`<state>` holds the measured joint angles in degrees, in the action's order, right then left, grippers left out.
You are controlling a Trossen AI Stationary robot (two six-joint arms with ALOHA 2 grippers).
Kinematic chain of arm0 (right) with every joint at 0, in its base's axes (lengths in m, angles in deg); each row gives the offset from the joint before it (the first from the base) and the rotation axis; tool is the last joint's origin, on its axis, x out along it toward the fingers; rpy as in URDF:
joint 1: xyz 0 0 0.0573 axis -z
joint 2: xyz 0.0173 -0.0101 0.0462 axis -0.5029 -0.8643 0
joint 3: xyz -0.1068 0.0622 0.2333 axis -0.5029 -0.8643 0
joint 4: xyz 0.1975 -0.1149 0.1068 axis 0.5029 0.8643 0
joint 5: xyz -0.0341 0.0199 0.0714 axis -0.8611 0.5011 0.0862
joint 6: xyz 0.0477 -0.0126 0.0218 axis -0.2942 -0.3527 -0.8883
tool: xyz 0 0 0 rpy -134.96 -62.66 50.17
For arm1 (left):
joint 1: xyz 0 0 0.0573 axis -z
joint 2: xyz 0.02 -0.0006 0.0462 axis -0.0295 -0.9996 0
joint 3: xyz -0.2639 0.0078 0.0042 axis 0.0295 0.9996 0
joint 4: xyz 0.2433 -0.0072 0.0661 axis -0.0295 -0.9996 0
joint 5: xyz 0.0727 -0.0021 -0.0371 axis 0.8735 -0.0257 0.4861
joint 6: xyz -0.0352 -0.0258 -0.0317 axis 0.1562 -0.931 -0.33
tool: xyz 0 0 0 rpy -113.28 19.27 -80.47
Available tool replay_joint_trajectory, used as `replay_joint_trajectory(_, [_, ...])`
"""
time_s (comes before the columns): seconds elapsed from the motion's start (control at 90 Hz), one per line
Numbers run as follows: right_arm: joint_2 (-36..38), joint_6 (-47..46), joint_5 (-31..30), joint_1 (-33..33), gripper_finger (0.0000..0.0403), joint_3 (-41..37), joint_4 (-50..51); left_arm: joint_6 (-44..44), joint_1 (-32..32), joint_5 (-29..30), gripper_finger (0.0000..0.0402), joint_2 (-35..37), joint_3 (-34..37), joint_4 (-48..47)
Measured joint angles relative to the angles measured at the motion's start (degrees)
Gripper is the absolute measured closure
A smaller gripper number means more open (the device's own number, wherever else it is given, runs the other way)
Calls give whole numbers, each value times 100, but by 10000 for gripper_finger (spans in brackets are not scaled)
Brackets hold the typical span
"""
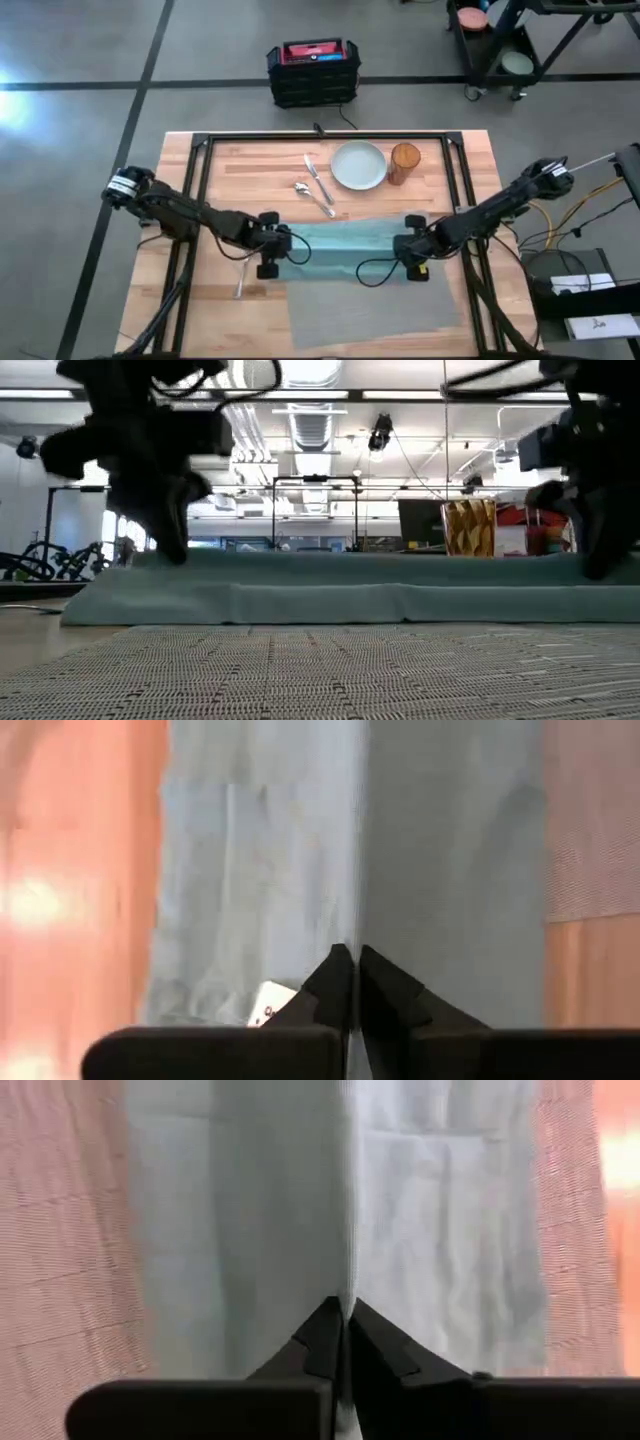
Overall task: Set table place
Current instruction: Fold the blue napkin on the gray placemat
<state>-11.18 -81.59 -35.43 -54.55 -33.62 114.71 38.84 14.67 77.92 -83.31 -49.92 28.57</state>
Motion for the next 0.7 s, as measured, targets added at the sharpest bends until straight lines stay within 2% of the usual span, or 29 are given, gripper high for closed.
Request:
replay_joint_trajectory(0.122, [144, 5, -85, 0, 403, 386, 513, 37, 0, 25, 401, 258, -281, -380])
replay_joint_trajectory(0.378, [635, -43, -378, 2, 403, 1210, 1657, 8, 2, 495, 401, 803, -778, -1192])
replay_joint_trajectory(0.7, [1024, -73, -504, 13, 403, 1501, 1923, -195, 2, 492, 402, 1193, -826, -1232])
